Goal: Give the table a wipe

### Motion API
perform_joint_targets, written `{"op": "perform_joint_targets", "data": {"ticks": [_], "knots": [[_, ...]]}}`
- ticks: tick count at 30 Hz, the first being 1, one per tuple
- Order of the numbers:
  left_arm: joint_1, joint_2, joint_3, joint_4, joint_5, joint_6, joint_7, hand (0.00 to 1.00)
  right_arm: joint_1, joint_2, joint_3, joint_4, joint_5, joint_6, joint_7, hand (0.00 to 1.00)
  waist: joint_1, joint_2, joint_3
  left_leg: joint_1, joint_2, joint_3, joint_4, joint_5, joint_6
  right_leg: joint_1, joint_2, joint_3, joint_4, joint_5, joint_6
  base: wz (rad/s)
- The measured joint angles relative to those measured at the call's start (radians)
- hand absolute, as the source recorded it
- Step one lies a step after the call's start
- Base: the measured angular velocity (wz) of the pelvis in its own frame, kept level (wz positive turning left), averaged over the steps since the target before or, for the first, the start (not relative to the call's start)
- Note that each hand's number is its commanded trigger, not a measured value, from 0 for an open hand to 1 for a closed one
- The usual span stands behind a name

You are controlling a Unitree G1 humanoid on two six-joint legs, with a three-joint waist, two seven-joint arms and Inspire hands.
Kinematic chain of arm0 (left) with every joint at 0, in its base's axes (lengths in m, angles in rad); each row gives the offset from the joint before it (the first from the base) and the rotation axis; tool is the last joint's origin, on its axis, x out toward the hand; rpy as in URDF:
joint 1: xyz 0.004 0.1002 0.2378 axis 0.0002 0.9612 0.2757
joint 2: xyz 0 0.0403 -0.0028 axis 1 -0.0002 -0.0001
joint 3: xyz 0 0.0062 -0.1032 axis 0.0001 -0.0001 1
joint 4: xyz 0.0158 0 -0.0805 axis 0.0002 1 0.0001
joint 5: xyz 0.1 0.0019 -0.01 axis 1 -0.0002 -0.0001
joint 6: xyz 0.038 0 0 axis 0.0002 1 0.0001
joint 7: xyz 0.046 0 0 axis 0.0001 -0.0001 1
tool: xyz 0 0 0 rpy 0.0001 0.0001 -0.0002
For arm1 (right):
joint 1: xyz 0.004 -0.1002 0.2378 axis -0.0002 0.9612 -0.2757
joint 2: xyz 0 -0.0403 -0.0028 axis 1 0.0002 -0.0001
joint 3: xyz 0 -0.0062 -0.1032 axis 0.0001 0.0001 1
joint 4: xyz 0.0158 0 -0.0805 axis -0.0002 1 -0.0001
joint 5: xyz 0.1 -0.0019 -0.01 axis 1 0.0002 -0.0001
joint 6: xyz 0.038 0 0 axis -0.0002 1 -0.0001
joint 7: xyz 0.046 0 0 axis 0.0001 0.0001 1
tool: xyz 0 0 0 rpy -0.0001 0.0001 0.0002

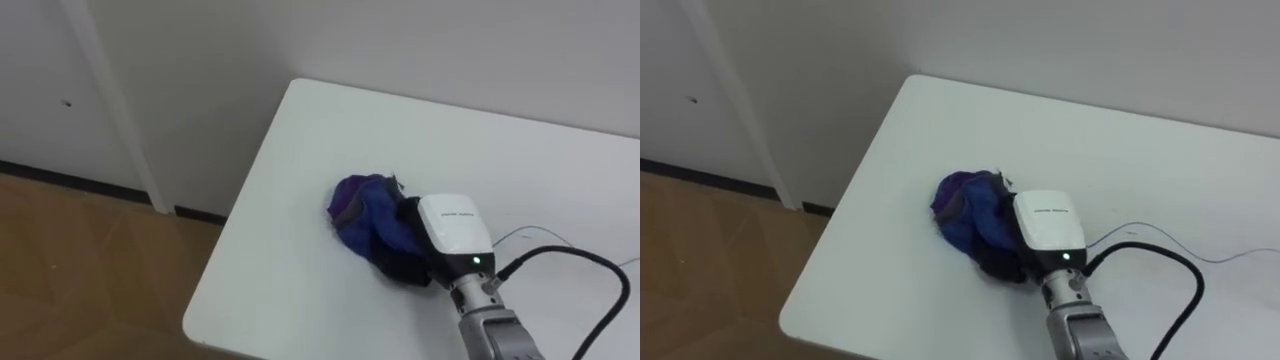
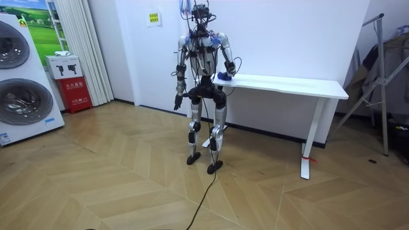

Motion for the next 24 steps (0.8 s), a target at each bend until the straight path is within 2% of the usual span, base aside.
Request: {"op": "perform_joint_targets", "data": {"ticks": [3, 5, 8, 11, 15, 16, 17, 18, 20, 21, 23, 24], "knots": [[0.000, -0.012, -0.001, 0.000, 0.000, 0.010, 0.000, 0.00, -0.007, 0.011, 0.006, -0.019, 0.035, 0.028, 0.037, 1.00, 0.014, 0.009, -0.0001, -0.008, 0.001, 0.000, 0.002, 0.000, 0.000, -0.006, 0.001, -0.001, 0.000, 0.000, 0.000, 0.00], [-0.005, -0.023, 0.000, 0.001, 0.000, 0.027, 0.000, 0.00, -0.030, 0.031, 0.000, -0.019, 0.054, 0.063, 0.069, 1.00, 0.022, 0.014, 0.0002, -0.015, 0.002, -0.001, 0.001, 0.000, -0.001, -0.014, 0.003, 0.001, 0.000, 0.000, 0.000, 0.00], [0.003, -0.041, -0.001, -0.006, -0.001, 0.041, -0.001, 0.00, -0.083, 0.031, 0.001, 0.003, 0.063, 0.073, 0.128, 1.00, 0.033, 0.019, 0.0007, -0.018, 0.005, 0.005, -0.003, 0.003, -0.004, -0.028, 0.004, 0.008, 0.000, 0.000, 0.000, -0.12], [0.013, -0.045, -0.002, -0.015, -0.005, 0.046, -0.001, 0.00, -0.116, 0.029, -0.008, 0.030, 0.105, 0.071, 0.165, 1.00, 0.022, 0.017, 0.0014, -0.022, 0.005, 0.004, -0.002, 0.006, -0.005, -0.031, 0.004, 0.002, 0.003, 0.000, 0.000, 0.04], [0.023, -0.044, 0.036, -0.035, -0.002, 0.054, -0.004, 0.00, -0.109, 0.028, -0.066, 0.078, 0.134, 0.028, 0.154, 1.00, 0.019, 0.005, 0.0014, -0.025, 0.000, -0.001, -0.001, 0.010, -0.002, -0.029, -0.001, -0.002, 0.001, 0.000, 0.000, 0.10], [0.024, -0.041, 0.055, -0.035, 0.001, 0.055, -0.006, 0.00, -0.094, 0.028, -0.089, 0.094, 0.134, 0.012, 0.140, 1.00, 0.013, 0.002, 0.0024, -0.026, -0.003, -0.004, 0.005, 0.011, -0.001, -0.024, -0.004, -0.009, 0.000, 0.000, 0.000, 0.28], [0.025, -0.037, 0.078, -0.035, 0.014, 0.056, -0.006, 0.00, -0.080, 0.027, -0.120, 0.120, 0.154, -0.012, 0.108, 1.00, 0.000, -0.003, 0.0005, -0.030, -0.007, -0.014, 0.010, 0.013, 0.003, -0.020, -0.008, -0.029, 0.000, 0.002, 0.004, 0.34], [0.029, -0.035, 0.090, -0.035, 0.023, 0.056, -0.006, 0.00, -0.072, 0.027, -0.137, 0.134, 0.168, -0.021, 0.091, 1.00, -0.005, -0.004, -0.0005, -0.030, -0.008, -0.016, 0.010, 0.014, 0.006, -0.019, -0.010, -0.030, 0.001, 0.003, 0.006, 0.35], [0.042, -0.028, 0.159, -0.032, 0.058, 0.056, -0.003, 0.00, -0.014, 0.027, -0.234, 0.168, 0.213, -0.049, 0.010, 1.00, -0.025, -0.006, -0.0015, -0.027, -0.020, -0.016, 0.006, 0.020, 0.014, -0.007, -0.023, -0.045, -0.002, 0.003, 0.011, 0.28], [0.046, -0.024, 0.174, -0.032, 0.062, 0.056, -0.001, 0.00, 0.003, 0.026, -0.259, 0.175, 0.228, -0.052, -0.011, 1.00, -0.035, -0.007, -0.0022, -0.024, -0.021, -0.016, 0.005, 0.021, 0.016, -0.003, -0.026, -0.051, -0.001, 0.005, 0.014, 0.23], [0.064, -0.016, 0.251, -0.030, 0.071, 0.058, 0.015, 0.00, 0.059, 0.016, -0.373, 0.212, 0.266, -0.069, -0.076, 1.00, -0.046, -0.008, -0.0054, -0.015, -0.021, 0.001, -0.003, 0.021, 0.024, 0.000, -0.035, -0.052, 0.001, 0.010, 0.023, -0.05], [0.070, -0.014, 0.261, -0.030, 0.079, 0.059, 0.018, 0.00, 0.060, 0.006, -0.392, 0.233, 0.268, -0.075, -0.086, 1.00, -0.050, -0.009, -0.0061, -0.014, -0.021, 0.004, -0.003, 0.020, 0.026, 0.000, -0.035, -0.052, 0.001, 0.012, 0.026, -0.14]]}}
